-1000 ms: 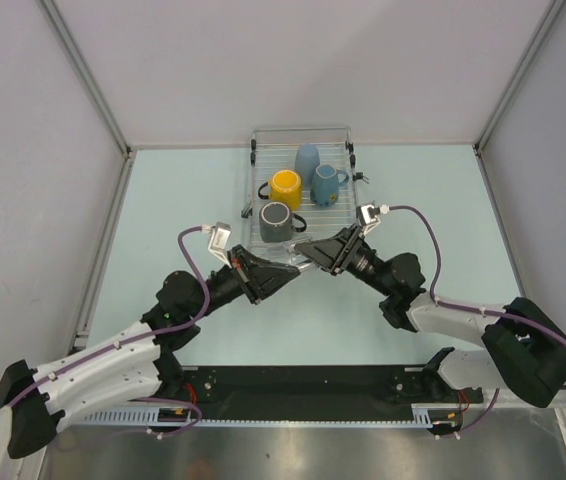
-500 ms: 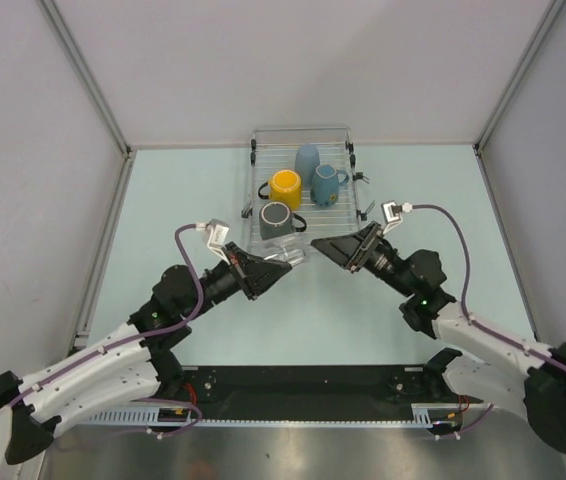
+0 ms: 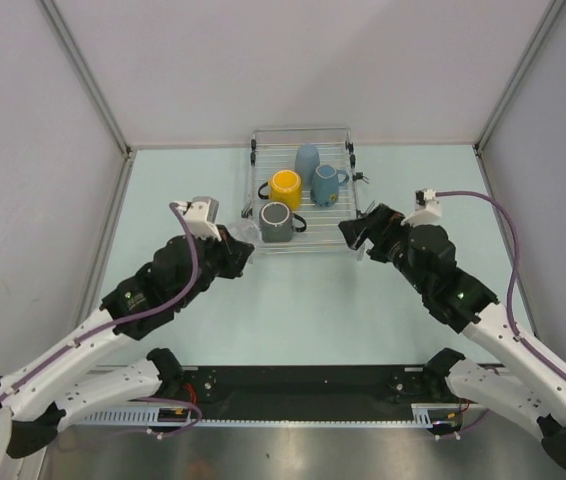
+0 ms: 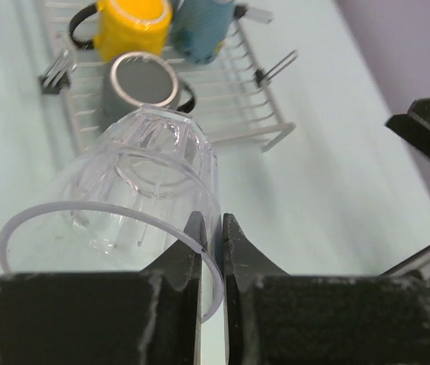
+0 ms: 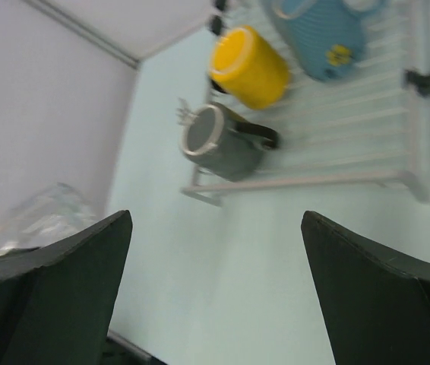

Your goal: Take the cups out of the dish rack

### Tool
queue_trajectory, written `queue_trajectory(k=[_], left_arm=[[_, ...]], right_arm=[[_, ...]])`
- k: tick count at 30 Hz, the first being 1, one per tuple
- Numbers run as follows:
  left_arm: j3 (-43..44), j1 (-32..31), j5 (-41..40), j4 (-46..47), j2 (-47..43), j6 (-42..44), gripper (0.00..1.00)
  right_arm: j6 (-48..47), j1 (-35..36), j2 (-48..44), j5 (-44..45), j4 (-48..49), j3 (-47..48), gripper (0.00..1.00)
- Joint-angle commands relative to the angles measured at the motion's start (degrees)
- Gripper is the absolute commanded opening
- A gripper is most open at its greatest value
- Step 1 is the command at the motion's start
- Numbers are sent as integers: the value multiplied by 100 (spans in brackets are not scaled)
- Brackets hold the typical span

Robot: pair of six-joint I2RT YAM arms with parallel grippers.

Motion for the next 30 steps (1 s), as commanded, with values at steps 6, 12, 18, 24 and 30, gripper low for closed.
queue_trajectory(k=[6, 12, 18, 24, 30], left_arm=[[1331, 21, 609, -2399, 1893, 383, 0], [1752, 12, 1163, -2787, 2720, 515, 0], [2060, -75, 1534, -3103, 3221, 568, 0], [1746, -488, 1296, -2946, 3906, 490, 0], [1401, -612, 1507, -2330, 4477, 340, 0]], right_arm=[[-95, 583, 500, 2235, -2295, 575, 100], [20, 610, 667, 2314, -2436, 592, 100], [-50, 601, 729, 2297, -2392, 496, 100], [-86, 592, 1027, 2139, -2128, 381, 100], [-33, 619, 1169, 1998, -2049, 381, 100]])
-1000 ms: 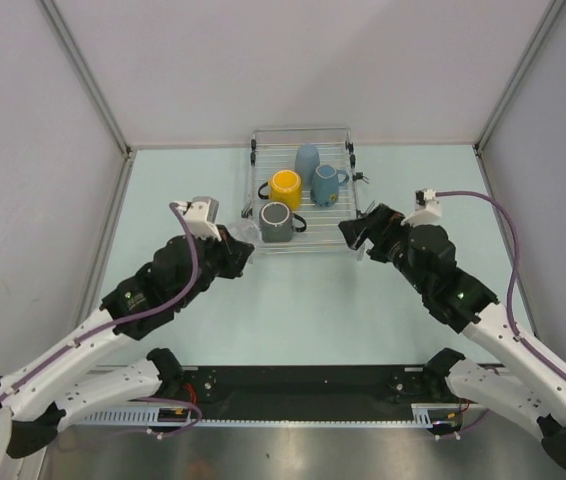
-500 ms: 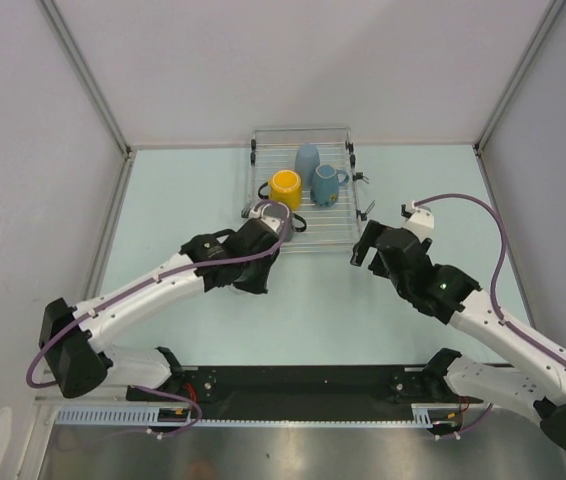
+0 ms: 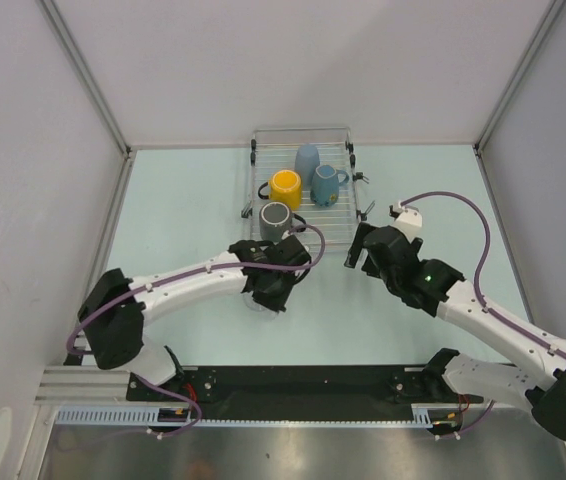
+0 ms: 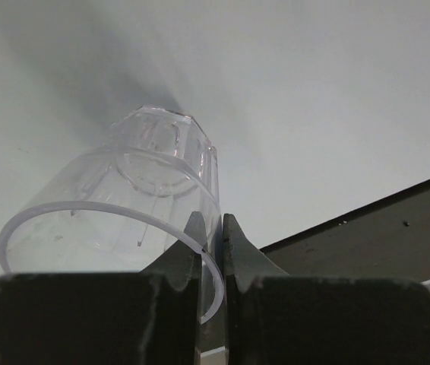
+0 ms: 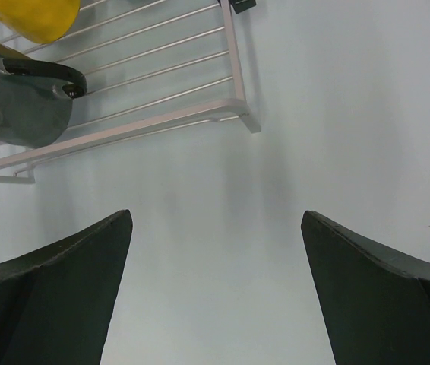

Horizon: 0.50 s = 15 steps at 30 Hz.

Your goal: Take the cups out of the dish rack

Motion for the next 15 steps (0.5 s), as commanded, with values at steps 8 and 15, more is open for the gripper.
queue_trajectory(k=[8, 15], left_arm=[[27, -136, 380, 486, 605, -45, 0], [141, -294, 653, 477, 974, 87, 1]], right_arm=[[116, 53, -52, 22, 365, -28, 100], [143, 61, -16, -14, 461, -142, 100]])
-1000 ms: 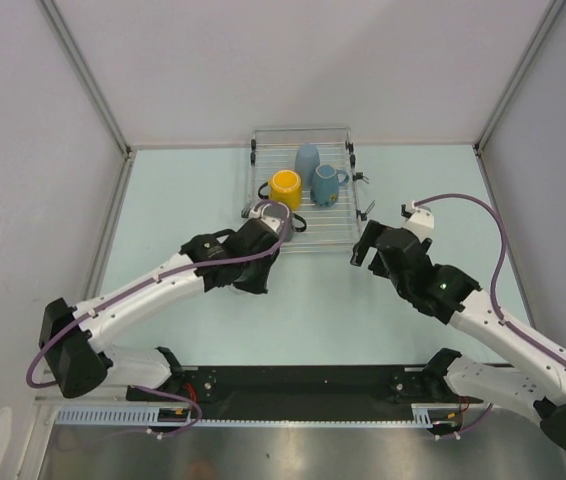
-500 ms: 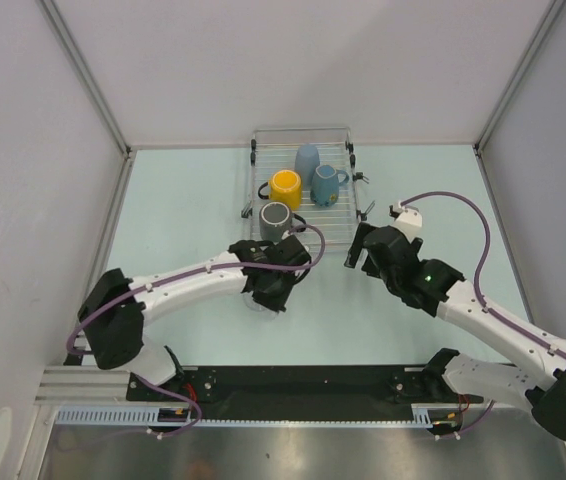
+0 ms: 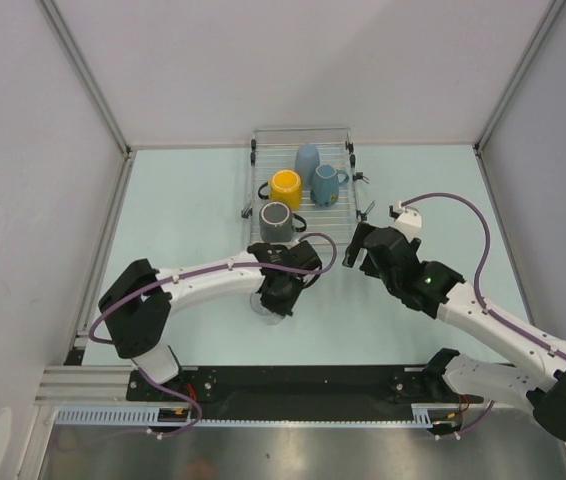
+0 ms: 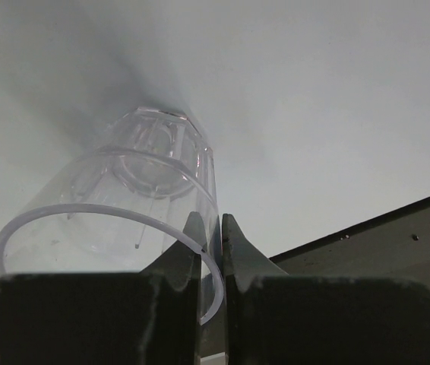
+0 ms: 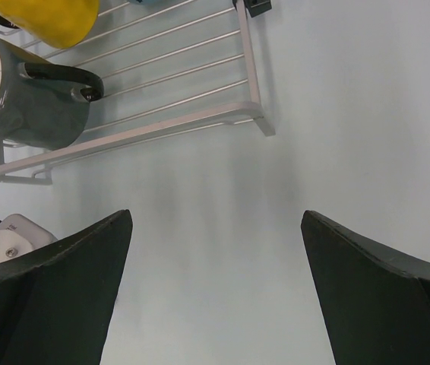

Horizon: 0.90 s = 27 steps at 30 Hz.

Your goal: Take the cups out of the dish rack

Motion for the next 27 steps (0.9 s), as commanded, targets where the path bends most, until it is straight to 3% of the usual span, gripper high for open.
queue_trajectory(k=[1, 5, 9, 13, 17, 19, 25, 27], left_arm=[[159, -161, 461, 230, 295, 89, 4], [299, -187, 347, 204, 225, 89, 23], [466, -179, -22, 134, 32, 28, 48], [581, -179, -321, 81, -223, -77, 64], [712, -179, -734, 37, -583, -165, 95], [661, -179, -1173, 89, -969, -305, 100], [476, -118, -2822, 335, -1857, -920, 100], [353, -30, -2976, 686, -1981, -948, 100]], right_arm=[[94, 35, 2, 61, 179, -85, 100], [103, 35, -25, 122, 171, -121, 100], [77, 35, -51, 114, 197, -138, 100], [138, 44, -69, 158, 153, -112, 100], [174, 53, -165, 236, 118, -121, 100], [226, 61, -209, 280, 57, -112, 100], [506, 167, -421, 719, -216, -138, 100], [551, 333, -429, 1070, -312, -138, 100]])
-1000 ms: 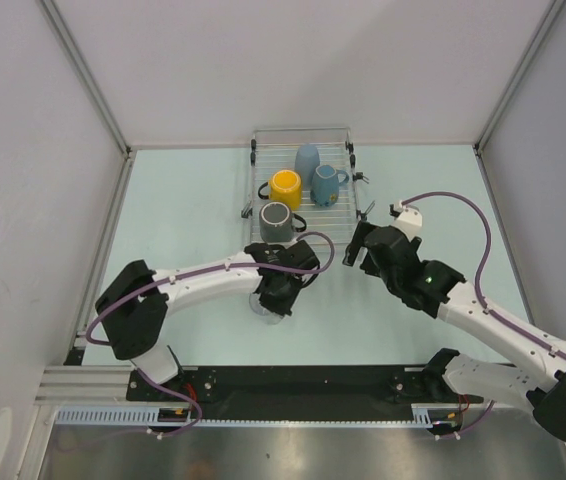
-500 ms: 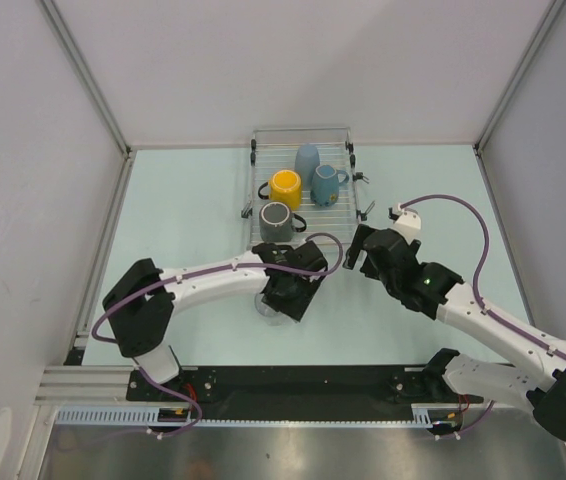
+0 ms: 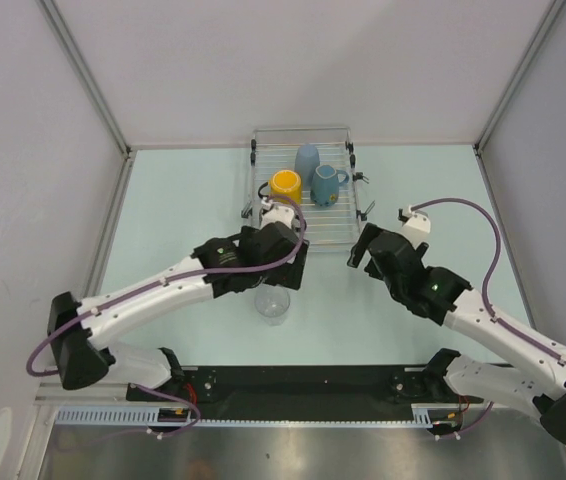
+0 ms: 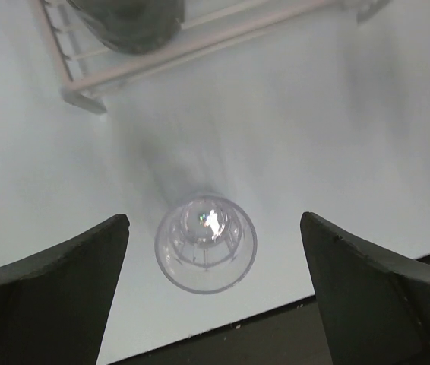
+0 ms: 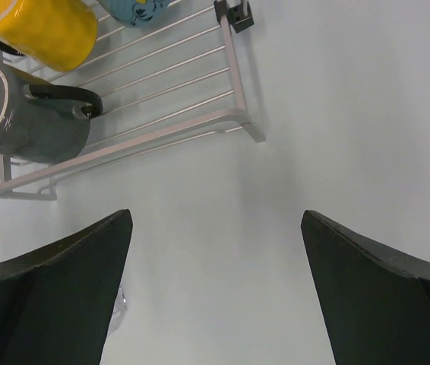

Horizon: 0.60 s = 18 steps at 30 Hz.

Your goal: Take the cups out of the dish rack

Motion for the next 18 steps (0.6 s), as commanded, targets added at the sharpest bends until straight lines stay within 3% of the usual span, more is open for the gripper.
queue_trajectory(k=[1, 5, 12, 18], left_arm=[[-89, 296, -1116, 595, -397, -391, 100], [261, 798, -704, 675, 136, -145, 100], [868, 1264, -369, 1289, 1148, 348, 100], [1343, 1343, -614, 1378, 1712, 498, 100]], right_arm=[[391, 288, -115, 885, -260, -12, 100], [270, 631, -105, 1448, -69, -178, 100], [-214, 719, 131, 817, 188, -161, 100], [-258, 842, 132, 834, 144, -161, 100]])
